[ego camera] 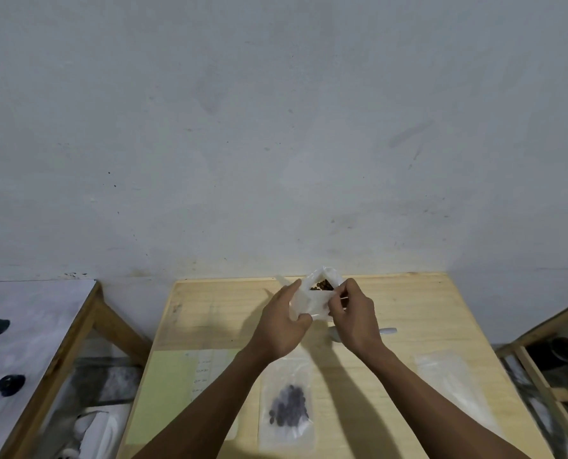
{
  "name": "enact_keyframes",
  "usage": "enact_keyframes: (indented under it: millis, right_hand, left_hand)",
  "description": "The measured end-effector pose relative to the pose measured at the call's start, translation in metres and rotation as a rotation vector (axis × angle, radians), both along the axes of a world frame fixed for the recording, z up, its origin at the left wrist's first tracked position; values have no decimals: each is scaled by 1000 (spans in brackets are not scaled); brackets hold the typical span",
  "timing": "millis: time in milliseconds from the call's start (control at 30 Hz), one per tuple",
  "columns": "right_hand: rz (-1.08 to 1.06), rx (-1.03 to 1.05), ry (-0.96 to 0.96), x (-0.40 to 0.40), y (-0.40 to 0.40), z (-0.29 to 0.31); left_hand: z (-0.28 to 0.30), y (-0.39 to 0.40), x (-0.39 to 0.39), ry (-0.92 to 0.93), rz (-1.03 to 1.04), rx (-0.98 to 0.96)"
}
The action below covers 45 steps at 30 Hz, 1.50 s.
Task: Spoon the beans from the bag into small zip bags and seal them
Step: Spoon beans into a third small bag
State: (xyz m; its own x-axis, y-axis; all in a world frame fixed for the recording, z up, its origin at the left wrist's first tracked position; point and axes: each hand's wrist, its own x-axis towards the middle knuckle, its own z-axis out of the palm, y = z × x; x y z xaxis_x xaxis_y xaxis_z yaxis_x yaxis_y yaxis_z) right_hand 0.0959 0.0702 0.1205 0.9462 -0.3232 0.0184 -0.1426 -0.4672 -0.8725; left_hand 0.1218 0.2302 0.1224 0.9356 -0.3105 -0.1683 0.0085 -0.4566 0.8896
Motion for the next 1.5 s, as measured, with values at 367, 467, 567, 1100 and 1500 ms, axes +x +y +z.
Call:
enact_keyframes:
  millis: [367,467,567,1100,1500]
  right_hand:
    - [47,95,-153,-4,7,1]
    - [36,194,-100,0,3,0]
    - [-36,371,-32,3,-5,1]
    - [-1,477,355,4,-75,-41]
    - [209,-795,451,-21,-115,-125]
  left_hand:
    - [-18,20,1,-273,-127,217]
    - [-23,23,-1,-413,-79,213]
    - [-25,24,-4,-454,-126,318]
    - [-33,17,-4,-345,-6,433]
    - [-49,45,-20,-115,46,429]
